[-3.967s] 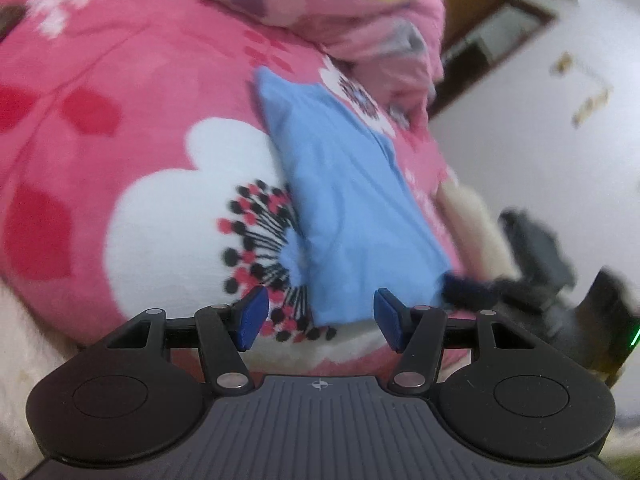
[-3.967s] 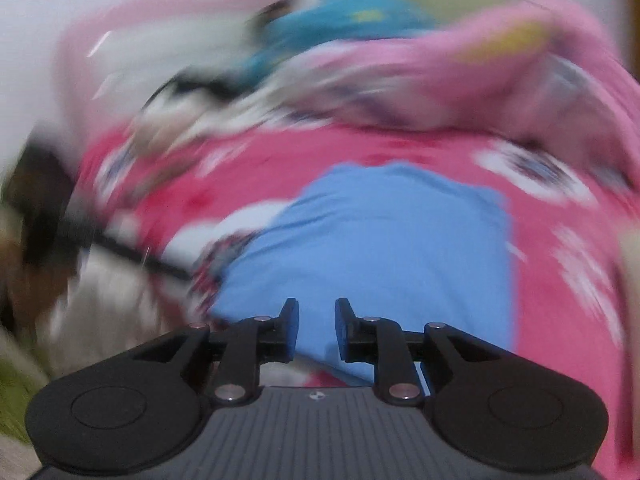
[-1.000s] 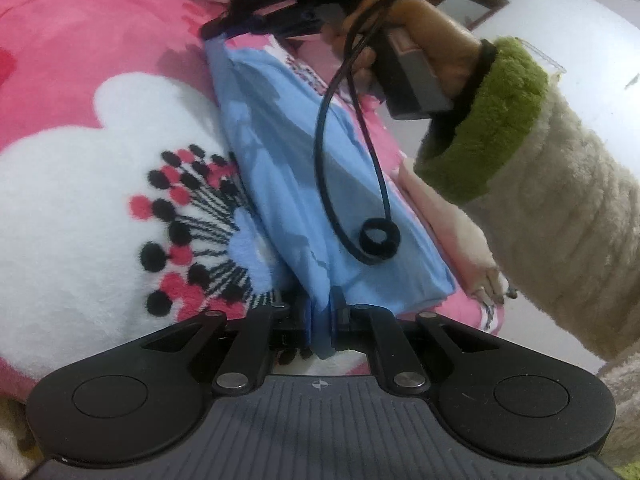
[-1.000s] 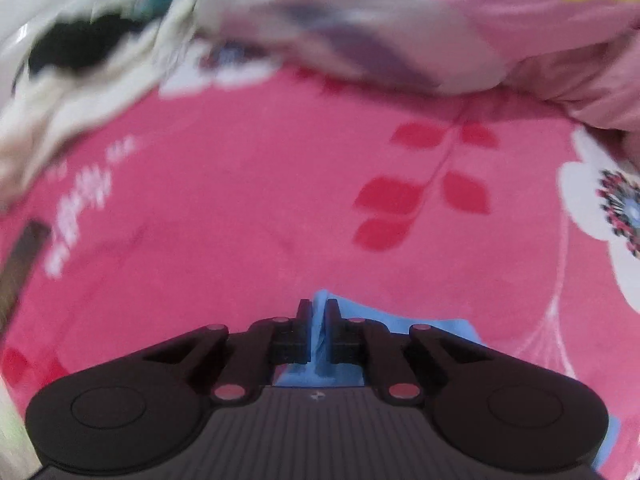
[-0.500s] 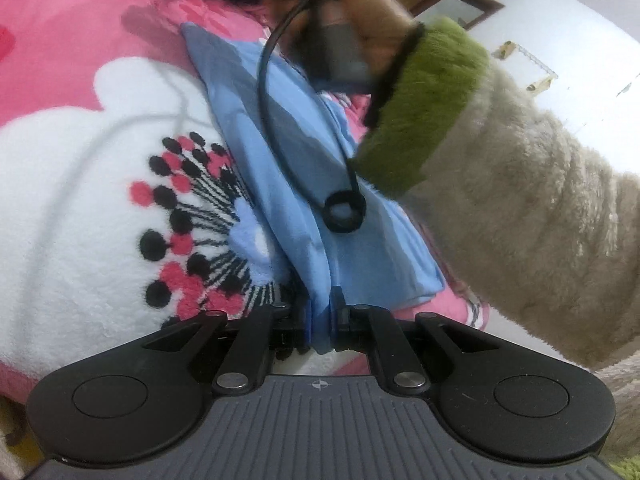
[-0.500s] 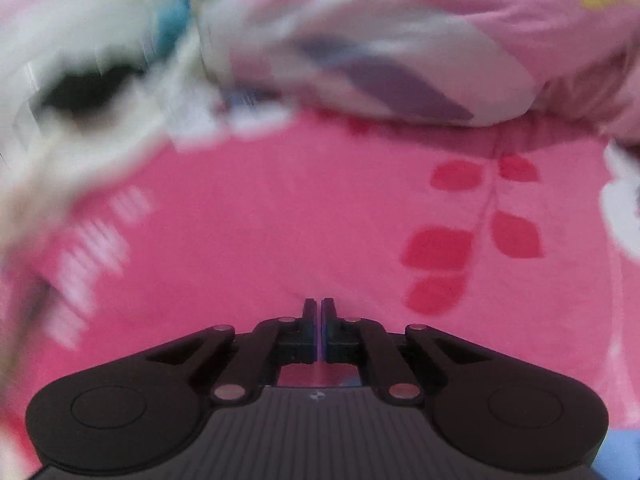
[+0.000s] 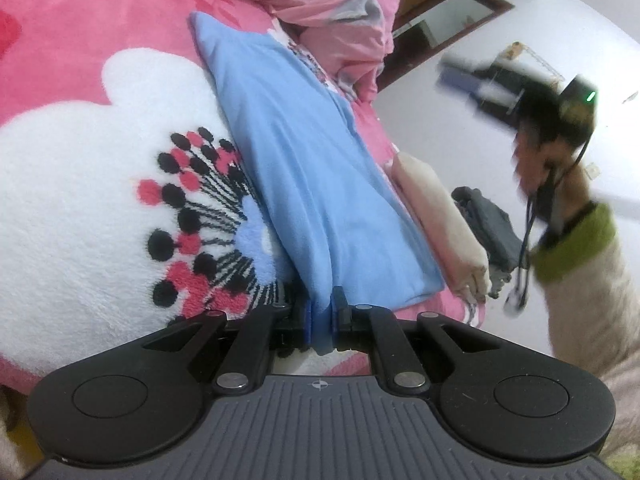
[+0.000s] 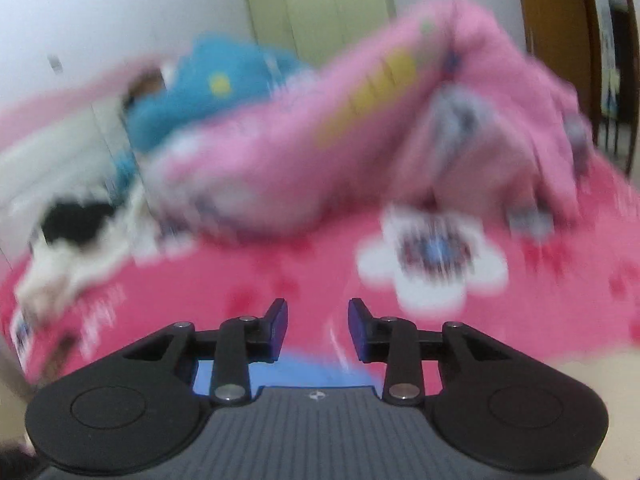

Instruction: Fold clothes

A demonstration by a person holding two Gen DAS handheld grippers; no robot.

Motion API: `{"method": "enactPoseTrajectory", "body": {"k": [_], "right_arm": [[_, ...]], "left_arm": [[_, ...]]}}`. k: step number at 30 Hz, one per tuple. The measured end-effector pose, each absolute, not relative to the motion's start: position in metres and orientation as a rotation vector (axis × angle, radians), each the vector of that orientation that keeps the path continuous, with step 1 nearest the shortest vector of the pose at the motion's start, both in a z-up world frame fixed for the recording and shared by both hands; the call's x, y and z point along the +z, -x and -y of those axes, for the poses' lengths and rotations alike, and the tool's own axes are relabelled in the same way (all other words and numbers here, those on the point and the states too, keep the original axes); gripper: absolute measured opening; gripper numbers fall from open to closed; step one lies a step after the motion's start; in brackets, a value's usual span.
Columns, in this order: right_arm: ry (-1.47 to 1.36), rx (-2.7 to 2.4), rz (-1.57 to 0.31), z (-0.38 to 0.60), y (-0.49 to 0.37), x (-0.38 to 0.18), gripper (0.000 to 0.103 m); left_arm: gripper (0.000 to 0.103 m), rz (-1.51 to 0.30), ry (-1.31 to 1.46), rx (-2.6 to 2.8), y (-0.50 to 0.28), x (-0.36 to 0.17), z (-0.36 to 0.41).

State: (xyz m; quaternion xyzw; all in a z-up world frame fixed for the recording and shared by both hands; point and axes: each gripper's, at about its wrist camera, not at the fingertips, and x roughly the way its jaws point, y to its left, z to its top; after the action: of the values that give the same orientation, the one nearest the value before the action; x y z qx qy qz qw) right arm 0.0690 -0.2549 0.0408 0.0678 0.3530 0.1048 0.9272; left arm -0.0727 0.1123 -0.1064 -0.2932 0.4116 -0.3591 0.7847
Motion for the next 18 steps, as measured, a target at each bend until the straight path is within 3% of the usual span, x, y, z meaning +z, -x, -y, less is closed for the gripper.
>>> {"method": "enactPoseTrajectory", "body": {"k": [2,6,8,10,14,18], "right_arm": [[-0.162,0.25,-0.777,0.252,-0.075,0.005,0.025],[-0.205,0.27,-0.81,0.252,-0.104,-0.05,0.021],[-0.294,0.164,-0.839,0.274,-0.121,-0.074,0.0],[-0.54,0.142,-0.828,0.306,-0.123,-0.081,0.0],[-0.463,0.139,-0.726,0.303,-0.109,-0.057,0.003],[-0.503,0.282,-0.785,0.288,-0.122,-0.066,0.004]], "left_arm": [[0.009,-0.907,0.634,-0.749,0.064,-0.105,-0.109],[0.01,-0.924,0.612,-0.702,0.062,-0.1,-0.108],[0.01,-0.926,0.595,-0.685,0.063,-0.097,-0.108],[0.01,-0.928,0.581,-0.674,0.062,-0.096,-0.104],[0.01,-0.939,0.568,-0.67,0.057,-0.095,-0.099],[0.011,-0.96,0.577,-0.669,0.051,-0.095,-0.098]]}}
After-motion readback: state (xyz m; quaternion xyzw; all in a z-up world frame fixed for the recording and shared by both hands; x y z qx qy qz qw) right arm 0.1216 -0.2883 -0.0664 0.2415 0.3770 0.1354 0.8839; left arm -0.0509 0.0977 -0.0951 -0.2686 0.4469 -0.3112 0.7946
